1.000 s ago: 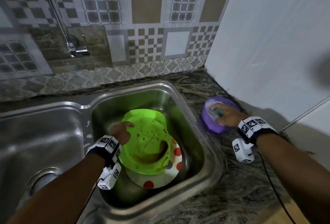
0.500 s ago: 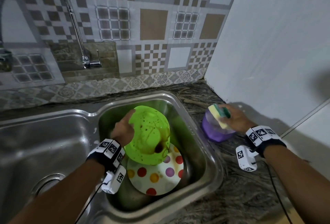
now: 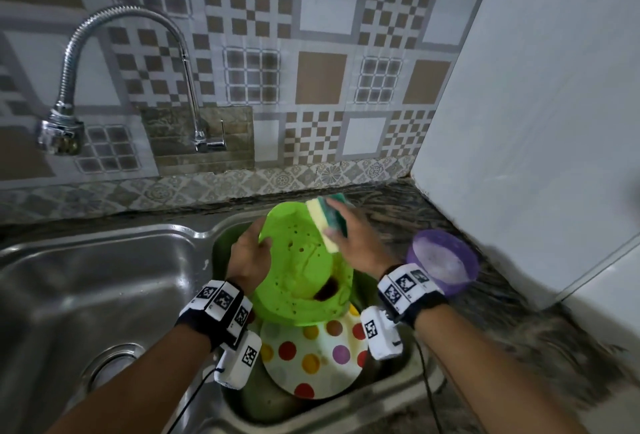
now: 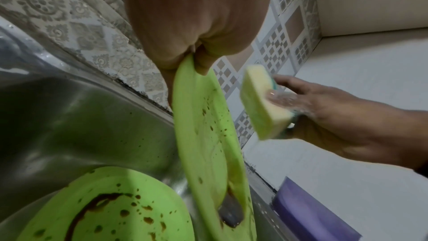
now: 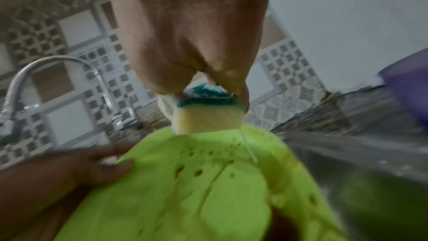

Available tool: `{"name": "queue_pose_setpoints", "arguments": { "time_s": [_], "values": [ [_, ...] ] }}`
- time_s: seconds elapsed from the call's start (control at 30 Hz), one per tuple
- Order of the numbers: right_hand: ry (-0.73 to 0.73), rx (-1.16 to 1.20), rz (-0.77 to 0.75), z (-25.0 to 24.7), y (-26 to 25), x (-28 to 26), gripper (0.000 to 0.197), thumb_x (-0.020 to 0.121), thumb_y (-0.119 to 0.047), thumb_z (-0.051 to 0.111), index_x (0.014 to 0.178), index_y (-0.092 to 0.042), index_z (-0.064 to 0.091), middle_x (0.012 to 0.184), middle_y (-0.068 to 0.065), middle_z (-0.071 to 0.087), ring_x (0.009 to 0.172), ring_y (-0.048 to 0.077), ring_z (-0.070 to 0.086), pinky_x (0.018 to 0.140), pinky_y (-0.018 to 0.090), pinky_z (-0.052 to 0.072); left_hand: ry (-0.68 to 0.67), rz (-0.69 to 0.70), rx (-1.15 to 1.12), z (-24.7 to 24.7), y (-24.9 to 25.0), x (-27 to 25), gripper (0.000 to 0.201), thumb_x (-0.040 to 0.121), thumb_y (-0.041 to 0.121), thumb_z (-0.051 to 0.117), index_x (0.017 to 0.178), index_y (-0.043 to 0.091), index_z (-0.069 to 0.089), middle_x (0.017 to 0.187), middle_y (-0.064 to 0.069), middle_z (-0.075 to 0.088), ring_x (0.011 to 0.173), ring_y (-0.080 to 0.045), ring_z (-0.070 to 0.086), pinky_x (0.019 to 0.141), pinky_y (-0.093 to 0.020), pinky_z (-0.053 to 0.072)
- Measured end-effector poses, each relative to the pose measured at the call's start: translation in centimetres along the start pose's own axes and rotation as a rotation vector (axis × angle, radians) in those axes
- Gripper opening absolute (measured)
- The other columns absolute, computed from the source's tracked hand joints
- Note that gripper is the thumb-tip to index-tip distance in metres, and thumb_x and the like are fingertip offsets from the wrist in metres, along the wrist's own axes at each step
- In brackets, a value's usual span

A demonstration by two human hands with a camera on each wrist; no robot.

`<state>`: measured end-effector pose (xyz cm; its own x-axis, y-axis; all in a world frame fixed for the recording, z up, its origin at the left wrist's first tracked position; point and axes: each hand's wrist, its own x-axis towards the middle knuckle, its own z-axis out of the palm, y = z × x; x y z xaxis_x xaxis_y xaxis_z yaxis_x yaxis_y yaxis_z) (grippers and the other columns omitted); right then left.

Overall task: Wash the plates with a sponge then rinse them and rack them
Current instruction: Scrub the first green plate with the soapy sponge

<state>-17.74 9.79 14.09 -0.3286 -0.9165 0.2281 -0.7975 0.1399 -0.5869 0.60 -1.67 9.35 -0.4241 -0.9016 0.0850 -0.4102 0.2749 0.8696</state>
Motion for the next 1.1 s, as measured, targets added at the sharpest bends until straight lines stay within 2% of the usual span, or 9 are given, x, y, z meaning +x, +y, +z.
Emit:
{"name": "queue_pose_setpoints", "arguments": {
  "time_s": [0.13, 0.3, 0.5, 0.7, 0.77, 0.87, 0.93, 1.03, 1.1],
  "values": [
    [-0.050, 0.107, -0.008, 4.9, -3.1, 0.6, 0.051, 0.094, -0.031, 0.051, 0.141, -0.034, 0.031, 0.133, 0.012, 0.035, 0.120, 0.030, 0.040, 0.102, 0.047, 0.040, 0.016, 0.060, 0.033, -0.6, 0.8, -0.4, 0.040, 0.092, 0.011, 0.049, 0.127, 0.029, 0.051, 0.115, -0.004, 0.067, 0.107, -0.024, 0.061, 0.085, -0.024, 0.040],
    [0.082, 0.162, -0.051, 7.1, -4.6, 0.7, 0.065, 0.082, 0.005, 0.059, 0.136, -0.027, 0.040, 0.134, 0.012, 0.031, 0.123, 0.030, 0.041, 0.102, 0.042, 0.044, 0.027, 0.149, -0.011, -1.5, 1.4, -0.7, 0.046, 0.091, 0.011, 0.046, 0.130, 0.035, 0.048, 0.119, 0.004, 0.066, 0.112, -0.018, 0.060, 0.096, -0.028, 0.044],
    [0.255, 0.067, -0.045, 5.7, -4.6, 2.0, 0.043, 0.090, -0.014, 0.057, 0.130, -0.023, 0.046, 0.132, 0.012, 0.038, 0.118, 0.030, 0.045, 0.096, 0.042, 0.048, 0.014, 0.201, -0.101, -3.0, 1.6, -0.8, 0.046, 0.093, 0.013, 0.049, 0.129, 0.041, 0.045, 0.110, 0.006, 0.068, 0.101, -0.016, 0.065, 0.089, -0.039, 0.054],
    [0.353, -0.021, 0.149, 5.1, -3.1, 1.8, 0.048, 0.090, -0.019, 0.056, 0.135, -0.030, 0.040, 0.133, 0.010, 0.040, 0.114, 0.030, 0.050, 0.087, 0.047, 0.054, 0.059, 0.247, -0.257, -4.3, 3.0, -1.9, 0.042, 0.096, 0.005, 0.048, 0.133, 0.023, 0.048, 0.112, 0.020, 0.062, 0.101, 0.017, 0.056, 0.092, -0.013, 0.047],
    [0.362, -0.017, 0.167, 5.6, -3.4, 1.3, 0.049, 0.091, -0.018, 0.055, 0.135, -0.030, 0.040, 0.132, 0.011, 0.041, 0.112, 0.031, 0.050, 0.087, 0.047, 0.054, 0.084, 0.265, -0.258, -4.1, 3.1, -2.4, 0.042, 0.096, 0.007, 0.048, 0.134, 0.023, 0.047, 0.114, 0.021, 0.062, 0.105, 0.012, 0.058, 0.091, -0.014, 0.049],
    [0.285, 0.095, 0.227, 6.3, -4.5, 0.6, 0.053, 0.091, -0.009, 0.052, 0.138, -0.029, 0.038, 0.132, 0.013, 0.041, 0.118, 0.031, 0.046, 0.100, 0.042, 0.045, 0.144, 0.267, -0.212, -3.5, 2.4, -2.8, 0.042, 0.096, 0.017, 0.050, 0.136, 0.029, 0.045, 0.120, 0.009, 0.065, 0.109, -0.005, 0.062, 0.093, -0.031, 0.053],
    [0.247, 0.158, 0.179, 6.6, -5.2, 0.4, 0.060, 0.089, 0.000, 0.051, 0.139, -0.029, 0.038, 0.133, 0.012, 0.040, 0.122, 0.029, 0.045, 0.104, 0.036, 0.041, 0.155, 0.264, -0.184, -3.3, 2.3, -2.8, 0.041, 0.096, 0.022, 0.051, 0.135, 0.033, 0.043, 0.121, 0.005, 0.065, 0.108, -0.011, 0.063, 0.093, -0.037, 0.053],
    [0.252, 0.217, 0.050, 6.3, -6.3, 0.7, 0.063, 0.083, 0.009, 0.053, 0.137, -0.022, 0.042, 0.132, 0.014, 0.041, 0.122, 0.027, 0.045, 0.102, 0.023, 0.037, 0.163, 0.262, -0.134, -3.6, 3.3, -2.8, 0.041, 0.096, 0.020, 0.051, 0.135, 0.031, 0.045, 0.119, 0.011, 0.064, 0.107, -0.007, 0.061, 0.089, -0.024, 0.048],
    [0.243, 0.249, -0.038, 6.3, -7.2, 1.0, 0.062, 0.081, 0.011, 0.053, 0.135, -0.019, 0.045, 0.131, 0.017, 0.042, 0.121, 0.029, 0.045, 0.102, 0.024, 0.037, 0.158, 0.261, -0.172, -4.1, 4.1, -2.4, 0.038, 0.096, 0.017, 0.050, 0.132, 0.029, 0.047, 0.114, 0.018, 0.061, 0.106, -0.002, 0.059, 0.086, -0.019, 0.046]
  ]
}}
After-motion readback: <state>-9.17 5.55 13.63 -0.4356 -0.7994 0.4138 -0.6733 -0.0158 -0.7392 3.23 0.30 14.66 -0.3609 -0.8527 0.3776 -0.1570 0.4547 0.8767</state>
